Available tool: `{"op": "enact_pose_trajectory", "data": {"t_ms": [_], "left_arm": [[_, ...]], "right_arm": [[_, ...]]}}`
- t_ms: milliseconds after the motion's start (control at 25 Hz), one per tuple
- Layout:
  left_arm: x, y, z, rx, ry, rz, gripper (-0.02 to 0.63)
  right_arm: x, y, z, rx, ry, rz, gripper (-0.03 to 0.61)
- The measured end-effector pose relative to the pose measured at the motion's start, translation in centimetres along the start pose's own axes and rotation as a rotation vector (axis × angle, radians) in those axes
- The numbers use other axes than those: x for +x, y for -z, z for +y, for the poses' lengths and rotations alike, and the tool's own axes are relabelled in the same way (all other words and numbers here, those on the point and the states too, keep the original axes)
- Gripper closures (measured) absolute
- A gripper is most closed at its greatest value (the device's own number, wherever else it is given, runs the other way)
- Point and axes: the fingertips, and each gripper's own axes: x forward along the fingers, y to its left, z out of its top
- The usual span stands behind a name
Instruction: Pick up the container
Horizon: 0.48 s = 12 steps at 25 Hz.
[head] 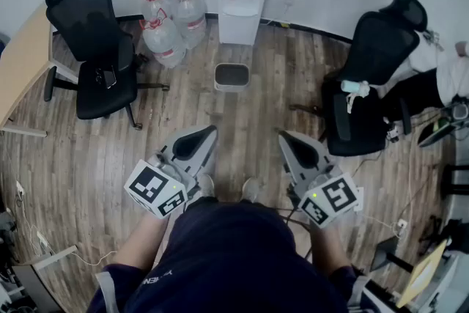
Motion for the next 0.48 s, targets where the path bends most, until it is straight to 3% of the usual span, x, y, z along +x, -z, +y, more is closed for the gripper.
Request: {"op": "enact_pose_trajectory", "data": {"t_ms": [480], "left_arm": [[0.5, 1.6, -0.2, -0.015, -0.024, 0.034, 0.589]], "right_arm": [[-0.1, 1.2, -1.1, 0.041, -0.006, 0.010, 0.563]]}}
